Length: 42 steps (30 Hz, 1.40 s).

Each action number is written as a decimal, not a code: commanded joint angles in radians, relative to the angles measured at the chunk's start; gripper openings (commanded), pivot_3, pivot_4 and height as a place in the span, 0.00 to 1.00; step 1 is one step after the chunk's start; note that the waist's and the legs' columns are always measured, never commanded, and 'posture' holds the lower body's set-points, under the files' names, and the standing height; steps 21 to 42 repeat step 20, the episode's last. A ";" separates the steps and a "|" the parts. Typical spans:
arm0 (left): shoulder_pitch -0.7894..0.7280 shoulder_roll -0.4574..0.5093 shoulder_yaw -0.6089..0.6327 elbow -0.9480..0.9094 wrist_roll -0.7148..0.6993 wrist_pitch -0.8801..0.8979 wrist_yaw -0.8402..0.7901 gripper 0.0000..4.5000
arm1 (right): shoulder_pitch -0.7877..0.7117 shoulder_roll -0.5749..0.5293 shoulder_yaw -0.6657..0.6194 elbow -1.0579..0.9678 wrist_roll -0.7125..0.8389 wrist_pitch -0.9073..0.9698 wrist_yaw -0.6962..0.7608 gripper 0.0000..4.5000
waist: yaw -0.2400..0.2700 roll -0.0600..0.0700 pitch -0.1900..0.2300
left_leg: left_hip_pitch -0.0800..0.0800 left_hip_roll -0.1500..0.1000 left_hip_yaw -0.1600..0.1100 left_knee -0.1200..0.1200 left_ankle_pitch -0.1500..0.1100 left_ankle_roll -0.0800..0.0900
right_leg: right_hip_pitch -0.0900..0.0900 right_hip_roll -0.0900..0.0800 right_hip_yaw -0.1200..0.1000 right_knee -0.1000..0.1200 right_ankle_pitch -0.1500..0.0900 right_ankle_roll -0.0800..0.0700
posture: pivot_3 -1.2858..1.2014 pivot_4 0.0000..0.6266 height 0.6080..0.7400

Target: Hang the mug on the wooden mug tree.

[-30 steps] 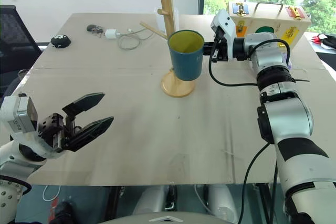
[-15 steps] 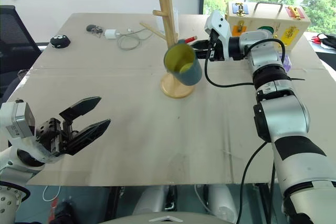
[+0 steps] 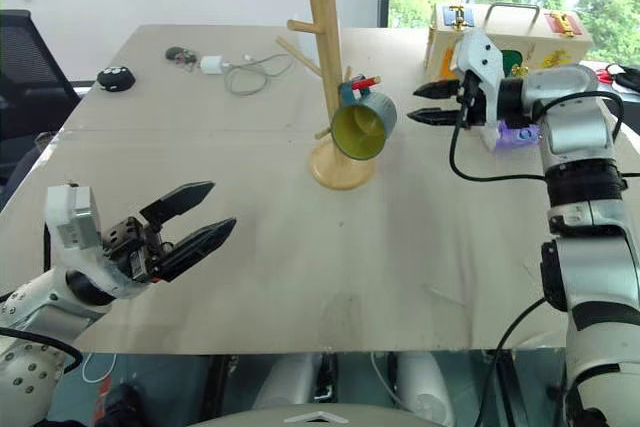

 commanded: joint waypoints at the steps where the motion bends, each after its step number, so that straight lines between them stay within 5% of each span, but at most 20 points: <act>1: 0.000 0.020 -0.014 -0.012 0.056 0.002 0.024 1.00 | 0.157 -0.077 -0.114 -0.341 0.119 0.182 -0.056 0.68 | 0.003 0.000 0.000 | 0.000 0.000 0.000 -0.001 0.000 0.000 | 0.000 0.000 0.000 0.000 0.001 0.001 | 0.52 0.24 1.00; 4: 0.009 0.038 -0.020 -0.009 0.091 0.018 0.038 1.00 | 0.370 -0.123 -0.207 -0.616 0.202 0.318 -0.130 0.99 | 0.003 0.000 0.000 | 0.000 0.000 -0.001 -0.001 -0.001 0.002 | 0.000 0.000 -0.001 0.000 0.001 0.002 | 0.52 0.24 1.00; 12: 0.042 0.103 0.012 0.016 0.130 0.064 0.022 1.00 | 0.987 -0.066 -0.606 -1.073 0.335 0.478 -0.282 0.99 | 0.018 -0.002 -0.001 | 0.001 0.000 -0.002 -0.001 -0.002 0.004 | 0.002 0.004 -0.001 0.000 -0.001 0.000 | 0.52 0.24 1.00; 17: 0.044 0.114 0.002 0.062 0.165 0.058 -0.002 1.00 | 1.238 0.017 -0.689 -1.135 0.311 0.370 -0.316 0.99 | 0.021 -0.003 -0.002 | 0.004 0.000 0.000 0.001 -0.002 0.004 | 0.003 0.006 0.002 0.000 -0.004 0.003 | 0.52 0.24 1.00; 42: 0.039 0.125 -0.009 0.078 0.171 0.072 -0.021 1.00 | 1.281 0.037 -0.686 -1.119 0.306 0.322 -0.348 0.99 | 0.018 -0.003 -0.002 | 0.008 0.001 0.002 0.001 -0.002 0.004 | 0.005 0.007 0.003 0.000 -0.004 0.003 | 0.52 0.24 1.00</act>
